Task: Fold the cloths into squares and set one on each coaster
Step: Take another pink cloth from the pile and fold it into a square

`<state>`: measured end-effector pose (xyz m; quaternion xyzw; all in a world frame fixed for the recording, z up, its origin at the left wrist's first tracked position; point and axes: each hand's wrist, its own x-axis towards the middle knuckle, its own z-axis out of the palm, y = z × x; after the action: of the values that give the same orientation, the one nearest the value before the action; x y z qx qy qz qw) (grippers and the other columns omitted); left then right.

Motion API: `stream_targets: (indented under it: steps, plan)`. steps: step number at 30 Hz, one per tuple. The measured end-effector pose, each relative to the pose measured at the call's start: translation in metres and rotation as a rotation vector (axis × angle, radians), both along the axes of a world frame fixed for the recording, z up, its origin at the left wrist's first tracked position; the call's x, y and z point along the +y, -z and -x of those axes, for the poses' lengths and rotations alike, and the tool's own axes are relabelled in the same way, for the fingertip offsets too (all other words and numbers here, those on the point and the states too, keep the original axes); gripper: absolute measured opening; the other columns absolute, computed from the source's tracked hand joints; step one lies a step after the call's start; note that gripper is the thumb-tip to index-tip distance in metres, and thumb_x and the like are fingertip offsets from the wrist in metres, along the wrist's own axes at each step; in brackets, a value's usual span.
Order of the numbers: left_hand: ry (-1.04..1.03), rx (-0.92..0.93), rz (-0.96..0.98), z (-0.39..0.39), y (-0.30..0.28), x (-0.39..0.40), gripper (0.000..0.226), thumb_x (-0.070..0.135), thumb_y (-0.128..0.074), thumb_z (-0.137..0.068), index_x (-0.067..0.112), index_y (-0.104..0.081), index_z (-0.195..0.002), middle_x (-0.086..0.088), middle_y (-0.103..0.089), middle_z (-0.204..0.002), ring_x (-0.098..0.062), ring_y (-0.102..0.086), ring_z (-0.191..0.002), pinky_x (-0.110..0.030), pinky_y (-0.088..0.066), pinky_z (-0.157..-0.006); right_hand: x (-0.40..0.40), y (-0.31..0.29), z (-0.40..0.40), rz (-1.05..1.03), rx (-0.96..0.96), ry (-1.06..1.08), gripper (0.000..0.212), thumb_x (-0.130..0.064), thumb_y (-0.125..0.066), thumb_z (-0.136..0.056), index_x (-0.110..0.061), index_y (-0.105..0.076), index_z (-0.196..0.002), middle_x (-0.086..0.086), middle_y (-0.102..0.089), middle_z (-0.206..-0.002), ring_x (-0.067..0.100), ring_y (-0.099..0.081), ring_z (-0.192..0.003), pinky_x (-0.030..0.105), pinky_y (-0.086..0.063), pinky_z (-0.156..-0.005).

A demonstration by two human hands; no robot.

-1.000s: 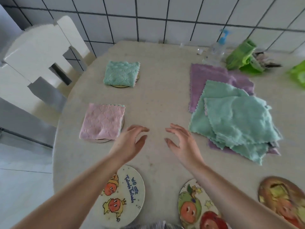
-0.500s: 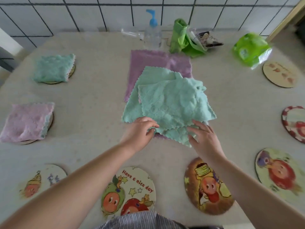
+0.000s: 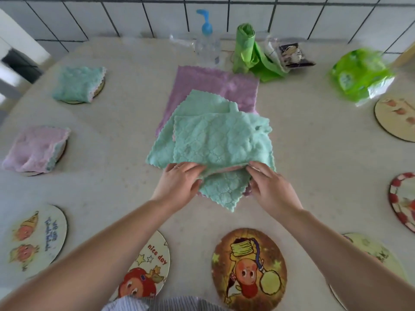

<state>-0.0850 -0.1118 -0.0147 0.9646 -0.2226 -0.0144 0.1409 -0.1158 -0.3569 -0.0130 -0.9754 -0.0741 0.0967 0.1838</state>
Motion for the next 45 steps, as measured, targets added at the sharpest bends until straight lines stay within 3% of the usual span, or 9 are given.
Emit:
stream_targets:
  steps: [7, 14, 21, 26, 29, 34, 37, 43, 45]
  plan:
    - [-0.155, 0.086, 0.041, -0.017, -0.022, -0.011, 0.02, 0.023, -0.052, -0.088, 0.023, -0.063, -0.105, 0.006, -0.062, -0.105, -0.017, -0.059, -0.096, -0.032, -0.039, -0.086, 0.012, -0.042, -0.019, -0.205, -0.257, 0.022, 0.029, -0.01, -0.059, -0.087, -0.017, -0.065, -0.114, -0.004, -0.06, -0.114, 0.012, -0.06, -0.086, 0.023, -0.046, -0.075]
    - [-0.207, -0.123, 0.345, -0.022, -0.081, 0.041, 0.018, 0.018, -0.055, -0.084, 0.024, -0.065, -0.097, 0.008, -0.063, -0.093, -0.016, -0.06, -0.081, -0.027, -0.044, -0.066, 0.034, -0.108, -0.027, 0.026, -0.374, -0.029, 0.02, -0.017, -0.061, -0.086, -0.018, -0.068, -0.104, -0.002, -0.061, -0.096, 0.02, -0.062, -0.08, 0.023, -0.037, -0.064]
    - [-0.196, -0.334, 0.554, -0.016, -0.159, 0.146, 0.014, 0.018, -0.058, -0.084, 0.011, -0.067, -0.093, 0.005, -0.063, -0.086, -0.007, -0.055, -0.081, -0.012, -0.039, -0.072, 0.105, -0.168, -0.038, 0.2, -0.606, -0.014, 0.016, -0.031, -0.063, -0.082, -0.018, -0.064, -0.092, -0.003, -0.061, -0.097, 0.023, -0.054, -0.097, 0.036, -0.039, -0.084]
    - [-0.324, -0.122, 0.685, -0.02, -0.165, 0.215, 0.015, 0.015, -0.056, -0.09, 0.015, -0.067, -0.101, 0.005, -0.066, -0.095, -0.007, -0.058, -0.087, -0.006, -0.039, -0.075, 0.169, -0.17, -0.052, 0.045, -0.504, 0.085, 0.013, -0.03, -0.059, -0.083, -0.02, -0.059, -0.092, -0.004, -0.065, -0.093, 0.024, -0.055, -0.095, 0.038, -0.036, -0.092]
    - [-0.355, -0.111, 0.791, -0.018, -0.178, 0.253, 0.018, 0.014, -0.054, -0.091, 0.018, -0.066, -0.104, 0.011, -0.066, -0.096, 0.0, -0.059, -0.091, -0.019, -0.045, -0.083, 0.202, -0.179, -0.054, -0.273, -0.45, 0.178, 0.009, -0.025, -0.06, -0.084, -0.019, -0.057, -0.089, -0.004, -0.065, -0.08, 0.017, -0.058, -0.076, 0.028, -0.046, -0.069]
    - [-0.415, -0.171, 0.835, 0.014, -0.193, 0.301, 0.008, 0.021, -0.063, -0.086, 0.022, -0.065, -0.093, 0.018, -0.062, -0.087, 0.018, -0.054, -0.075, 0.0, -0.039, -0.067, 0.244, -0.186, -0.033, -0.699, -0.405, 0.229, 0.012, -0.024, -0.066, -0.083, -0.028, -0.057, -0.075, -0.014, -0.058, -0.073, -0.001, -0.05, -0.065, 0.008, -0.036, -0.057]
    - [-0.421, -0.066, 0.805, 0.039, -0.176, 0.324, 0.008, 0.019, -0.06, -0.087, 0.02, -0.064, -0.094, 0.017, -0.061, -0.088, 0.02, -0.052, -0.075, 0.002, -0.038, -0.065, 0.258, -0.164, -0.005, -0.745, -0.302, 0.238, 0.014, -0.024, -0.064, -0.084, -0.032, -0.059, -0.074, -0.011, -0.06, -0.071, -0.005, -0.055, -0.063, 0.006, -0.04, -0.056]
    - [-0.433, 0.314, 0.741, 0.099, -0.089, 0.345, 0.016, 0.009, -0.055, -0.089, 0.023, -0.061, -0.085, 0.01, -0.063, -0.089, 0.015, -0.054, -0.078, -0.001, -0.039, -0.069, 0.271, -0.068, 0.059, -0.626, 0.115, 0.291, 0.016, -0.029, -0.06, -0.086, -0.013, -0.062, -0.085, 0.012, -0.064, -0.08, 0.024, -0.057, -0.07, 0.038, -0.047, -0.066]
    - [-0.476, 0.399, 0.714, 0.117, -0.059, 0.35, 0.016, 0.012, -0.057, -0.09, 0.024, -0.063, -0.081, 0.012, -0.066, -0.081, 0.009, -0.057, -0.076, -0.006, -0.04, -0.067, 0.273, -0.041, 0.079, -0.613, 0.212, 0.33, 0.019, -0.026, -0.06, -0.087, -0.007, -0.06, -0.082, 0.013, -0.062, -0.077, 0.021, -0.054, -0.07, 0.028, -0.044, -0.065]
